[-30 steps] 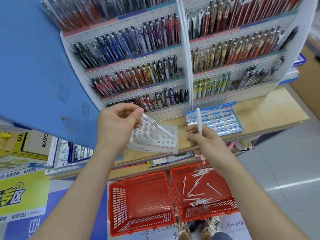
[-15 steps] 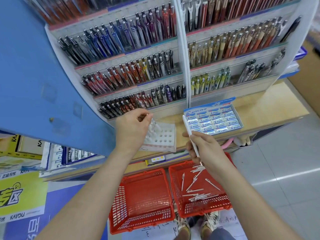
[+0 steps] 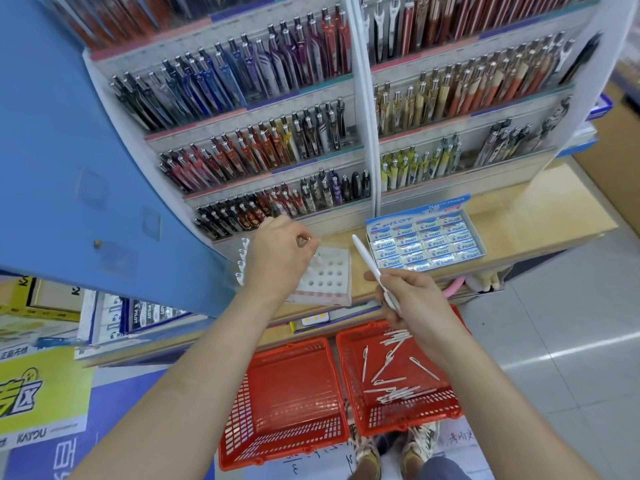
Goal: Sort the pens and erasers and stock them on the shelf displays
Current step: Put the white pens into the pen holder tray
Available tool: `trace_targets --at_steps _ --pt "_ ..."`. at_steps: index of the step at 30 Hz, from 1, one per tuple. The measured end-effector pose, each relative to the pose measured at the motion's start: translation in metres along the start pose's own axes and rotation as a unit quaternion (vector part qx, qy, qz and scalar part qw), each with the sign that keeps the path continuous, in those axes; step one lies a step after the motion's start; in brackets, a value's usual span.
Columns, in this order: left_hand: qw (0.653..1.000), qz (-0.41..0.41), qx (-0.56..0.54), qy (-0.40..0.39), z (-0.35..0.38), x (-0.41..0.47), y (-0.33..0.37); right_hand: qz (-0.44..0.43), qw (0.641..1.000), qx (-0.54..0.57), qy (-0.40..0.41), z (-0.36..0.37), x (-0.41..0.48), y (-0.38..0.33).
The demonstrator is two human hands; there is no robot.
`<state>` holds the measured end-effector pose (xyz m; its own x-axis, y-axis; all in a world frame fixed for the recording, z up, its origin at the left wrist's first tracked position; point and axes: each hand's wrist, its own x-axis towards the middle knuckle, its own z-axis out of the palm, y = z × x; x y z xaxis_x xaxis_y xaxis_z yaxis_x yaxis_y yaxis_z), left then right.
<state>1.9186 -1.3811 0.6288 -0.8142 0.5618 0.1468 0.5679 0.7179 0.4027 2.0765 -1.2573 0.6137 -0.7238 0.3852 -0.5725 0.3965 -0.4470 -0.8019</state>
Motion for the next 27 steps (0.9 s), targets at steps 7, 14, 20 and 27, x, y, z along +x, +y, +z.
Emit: trace_targets --at_steps 7,14,20,27 --pt "0.998 -0.063 -0.012 -0.021 -0.002 0.002 0.002 -0.011 1.0 0.016 -0.016 0.002 -0.006 -0.006" --pt "0.97 0.027 -0.209 -0.12 -0.042 -0.039 0.05 0.001 0.998 0.064 -0.023 0.005 -0.012 -0.023" --pt "0.971 0.13 -0.169 -0.109 -0.039 -0.071 0.058 0.026 0.991 0.123 -0.051 0.011 -0.016 -0.034" --pt "0.983 0.086 -0.159 0.003 -0.069 -0.065 0.047 0.023 0.969 0.24 -0.051 0.011 -0.016 -0.031"
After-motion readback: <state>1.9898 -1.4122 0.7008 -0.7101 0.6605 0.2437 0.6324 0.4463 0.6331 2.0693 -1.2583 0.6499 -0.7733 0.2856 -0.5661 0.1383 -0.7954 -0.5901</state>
